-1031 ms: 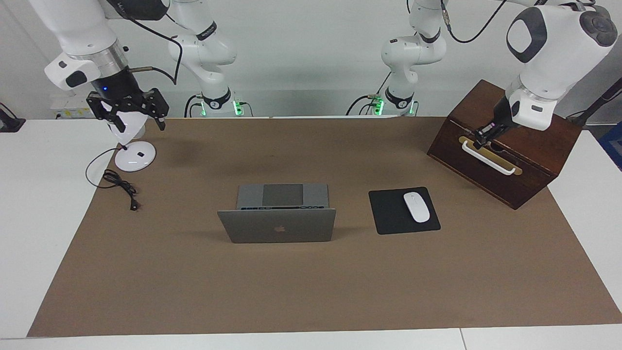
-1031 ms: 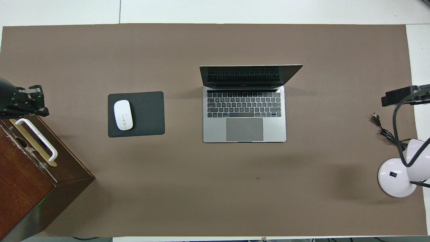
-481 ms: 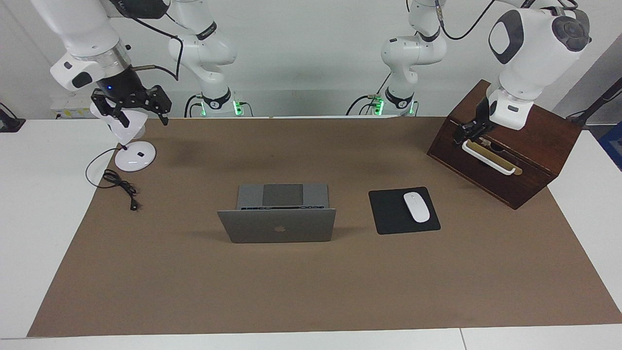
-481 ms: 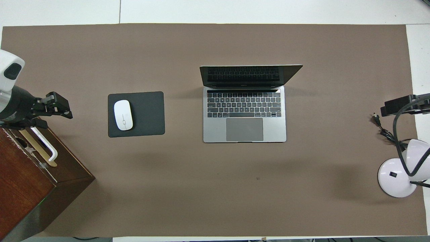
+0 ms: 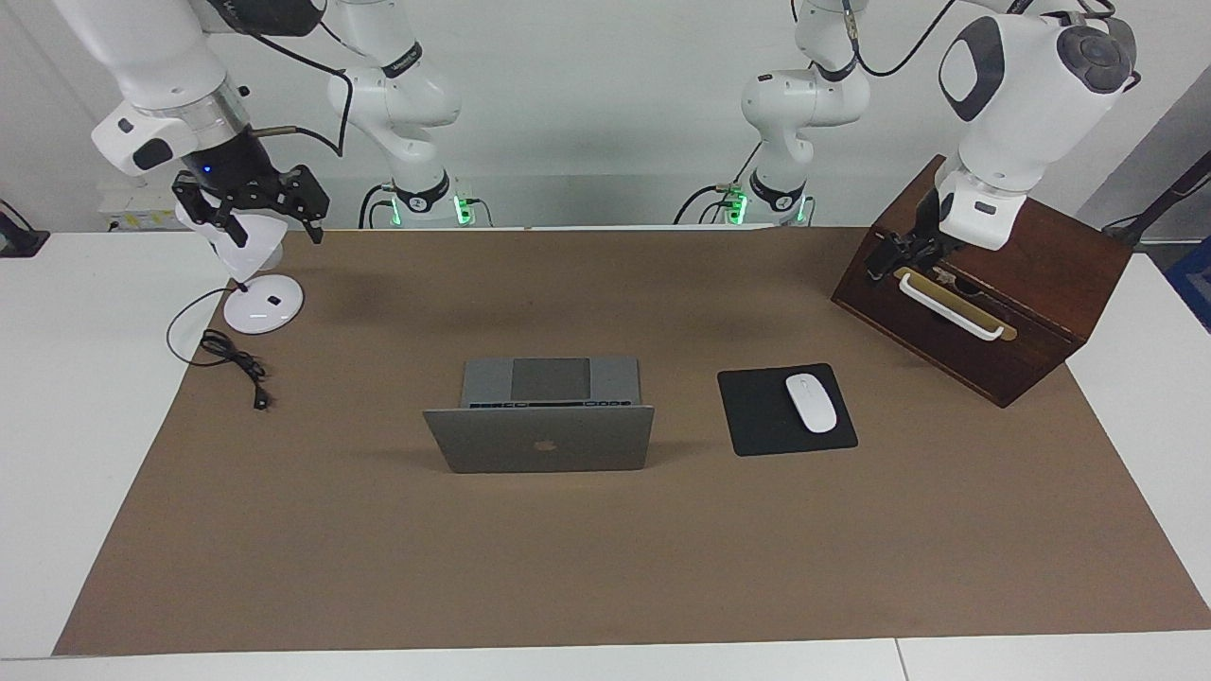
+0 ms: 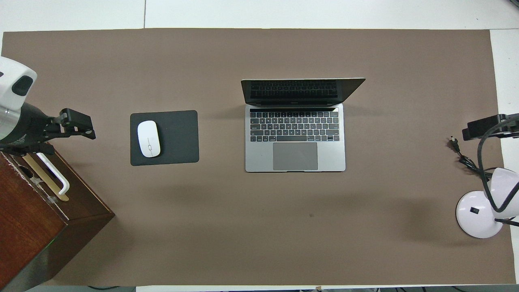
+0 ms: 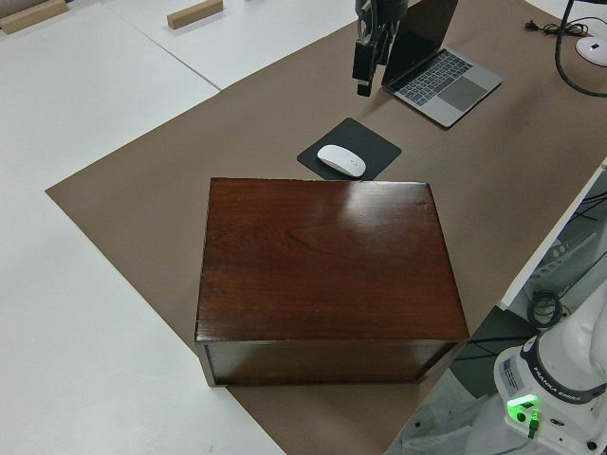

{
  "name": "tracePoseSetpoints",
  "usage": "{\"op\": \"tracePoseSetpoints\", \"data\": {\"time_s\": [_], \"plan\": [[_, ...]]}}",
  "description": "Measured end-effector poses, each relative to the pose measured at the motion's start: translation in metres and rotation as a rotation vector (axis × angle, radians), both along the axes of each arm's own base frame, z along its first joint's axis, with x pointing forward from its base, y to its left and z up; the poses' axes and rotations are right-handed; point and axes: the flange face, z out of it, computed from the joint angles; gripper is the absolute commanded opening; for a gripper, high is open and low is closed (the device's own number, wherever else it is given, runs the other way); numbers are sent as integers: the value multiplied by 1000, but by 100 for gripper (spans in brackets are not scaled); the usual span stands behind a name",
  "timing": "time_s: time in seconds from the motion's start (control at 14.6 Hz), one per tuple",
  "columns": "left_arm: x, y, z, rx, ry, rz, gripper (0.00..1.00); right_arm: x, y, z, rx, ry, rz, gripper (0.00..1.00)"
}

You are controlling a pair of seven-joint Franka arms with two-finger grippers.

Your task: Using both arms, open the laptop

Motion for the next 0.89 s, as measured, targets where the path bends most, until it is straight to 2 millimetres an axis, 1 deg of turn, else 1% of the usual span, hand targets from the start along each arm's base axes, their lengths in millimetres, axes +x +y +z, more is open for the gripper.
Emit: {"op": "tracePoseSetpoints", "data": {"time_s": [0.14,0.27,0.62,0.76,0.89], "plan": [[1,8,-9,-1,-15,17,100,0,0,0,0,0,0,100],[0,10,-14,-1,-25,20,100,0,0,0,0,-1,0,100],[2,4,-10,-1,-45,2,100,0,0,1,0,-1,0,100],[-2,0,2,9,-20,-16,100,0,0,1,0,-2,0,100],[-6,-7,26,15,-11,-35,100,0,0,1,0,-2,0,100]]}}
